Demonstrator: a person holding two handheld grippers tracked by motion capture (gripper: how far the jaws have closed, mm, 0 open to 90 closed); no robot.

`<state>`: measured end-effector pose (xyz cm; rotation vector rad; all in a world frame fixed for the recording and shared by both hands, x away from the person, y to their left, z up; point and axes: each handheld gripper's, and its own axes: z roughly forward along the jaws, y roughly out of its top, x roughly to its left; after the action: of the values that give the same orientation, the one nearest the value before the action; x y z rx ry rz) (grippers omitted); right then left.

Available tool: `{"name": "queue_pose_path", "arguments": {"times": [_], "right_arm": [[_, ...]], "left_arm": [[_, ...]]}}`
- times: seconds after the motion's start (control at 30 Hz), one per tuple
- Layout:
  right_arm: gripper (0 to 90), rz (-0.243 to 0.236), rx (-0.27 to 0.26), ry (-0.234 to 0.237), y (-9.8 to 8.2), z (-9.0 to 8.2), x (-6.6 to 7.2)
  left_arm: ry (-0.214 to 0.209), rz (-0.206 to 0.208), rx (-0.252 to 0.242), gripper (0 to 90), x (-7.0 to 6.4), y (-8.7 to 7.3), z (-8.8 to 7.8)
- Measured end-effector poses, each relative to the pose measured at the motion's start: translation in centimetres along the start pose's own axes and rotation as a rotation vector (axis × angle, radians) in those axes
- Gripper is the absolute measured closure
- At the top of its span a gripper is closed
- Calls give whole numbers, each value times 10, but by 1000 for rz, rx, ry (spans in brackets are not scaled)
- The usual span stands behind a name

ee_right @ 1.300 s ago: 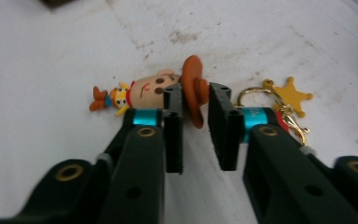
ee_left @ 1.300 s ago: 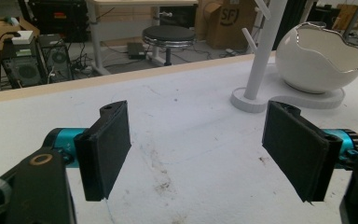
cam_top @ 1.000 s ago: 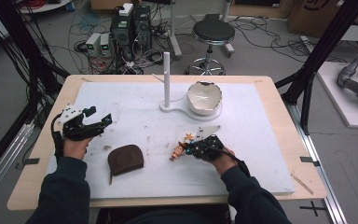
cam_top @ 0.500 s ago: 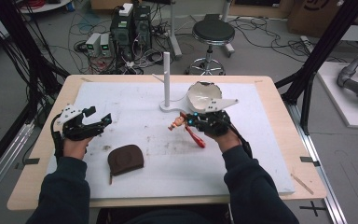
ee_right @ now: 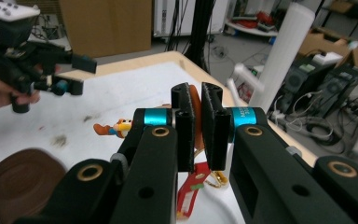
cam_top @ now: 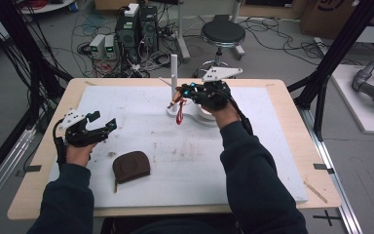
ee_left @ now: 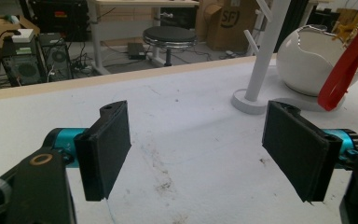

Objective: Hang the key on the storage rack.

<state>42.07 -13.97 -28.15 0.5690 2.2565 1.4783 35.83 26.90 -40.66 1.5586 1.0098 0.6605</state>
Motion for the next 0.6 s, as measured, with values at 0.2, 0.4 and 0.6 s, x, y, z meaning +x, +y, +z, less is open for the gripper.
{"name": "queue_pose_path", "arguments": {"times": [0.2,0.4,0.6], "right_arm": [[857,-13,-54,2,26,13,0],[857,3,-81,16,36,22,-4],[857,30,-117,-20,44,26,-17]], "left_arm": [[2,-4,-4,233,1,0,0],[-1,-8,-6,233,1,0,0],[-4,-10,-3,233,2,-1,1]]}}
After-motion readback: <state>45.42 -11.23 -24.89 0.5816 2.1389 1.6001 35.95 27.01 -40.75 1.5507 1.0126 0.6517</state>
